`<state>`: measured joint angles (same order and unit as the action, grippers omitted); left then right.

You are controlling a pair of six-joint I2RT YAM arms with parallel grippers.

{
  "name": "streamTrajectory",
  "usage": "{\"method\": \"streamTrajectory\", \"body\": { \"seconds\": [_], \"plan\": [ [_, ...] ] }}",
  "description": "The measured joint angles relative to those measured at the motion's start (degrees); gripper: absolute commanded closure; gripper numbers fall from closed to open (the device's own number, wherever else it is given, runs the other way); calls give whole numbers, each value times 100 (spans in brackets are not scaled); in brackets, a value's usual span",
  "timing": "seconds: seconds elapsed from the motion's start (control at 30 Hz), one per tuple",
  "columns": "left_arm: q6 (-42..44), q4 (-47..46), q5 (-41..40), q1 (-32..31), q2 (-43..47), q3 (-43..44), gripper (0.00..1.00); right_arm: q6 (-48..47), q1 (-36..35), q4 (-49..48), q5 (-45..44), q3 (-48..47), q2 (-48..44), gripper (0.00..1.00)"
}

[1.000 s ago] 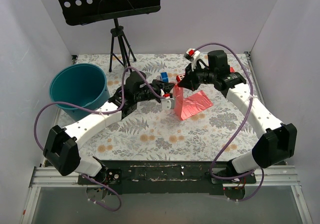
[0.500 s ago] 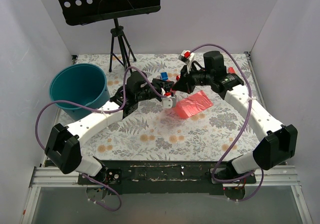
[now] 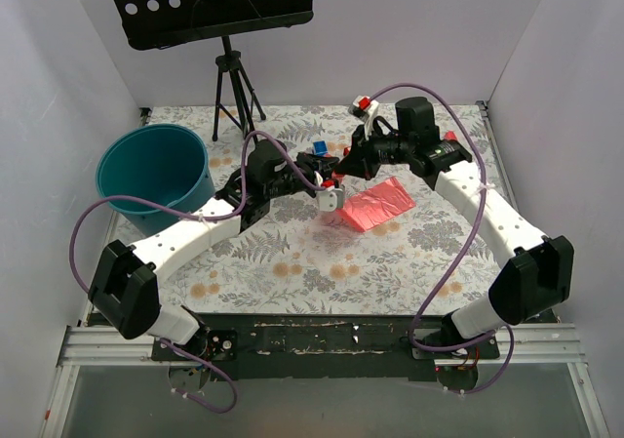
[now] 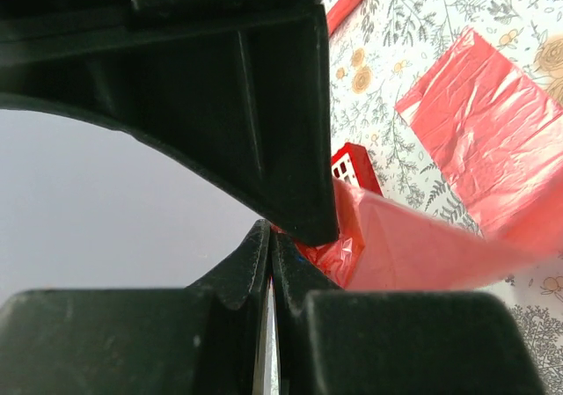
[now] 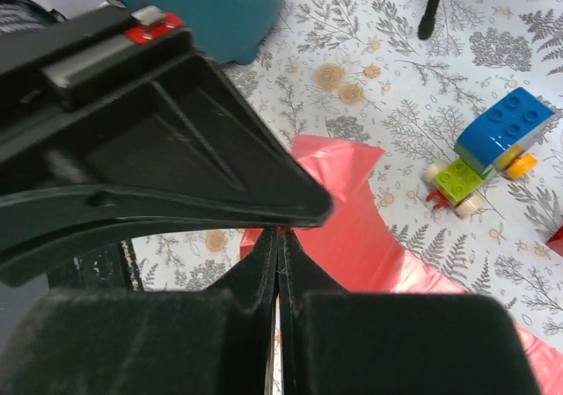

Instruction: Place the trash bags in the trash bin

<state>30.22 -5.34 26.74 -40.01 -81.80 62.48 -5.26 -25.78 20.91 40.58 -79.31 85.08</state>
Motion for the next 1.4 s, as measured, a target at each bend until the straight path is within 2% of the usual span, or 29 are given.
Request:
{"method": "streamTrajectory", "body": {
  "seconds": [0.43, 1.03, 1.4],
  "plan": [
    [-4, -2, -39, 2, -81, 0, 100, 79, 192, -13, 9, -107, 138, 99],
    [-57, 151, -125, -4, -107, 94, 100, 234, 74, -24, 7, -105, 87, 99],
    [-24, -197, -293, -68, -284, -2, 100, 601, 267, -96, 153, -155, 120, 99]
  ]
}}
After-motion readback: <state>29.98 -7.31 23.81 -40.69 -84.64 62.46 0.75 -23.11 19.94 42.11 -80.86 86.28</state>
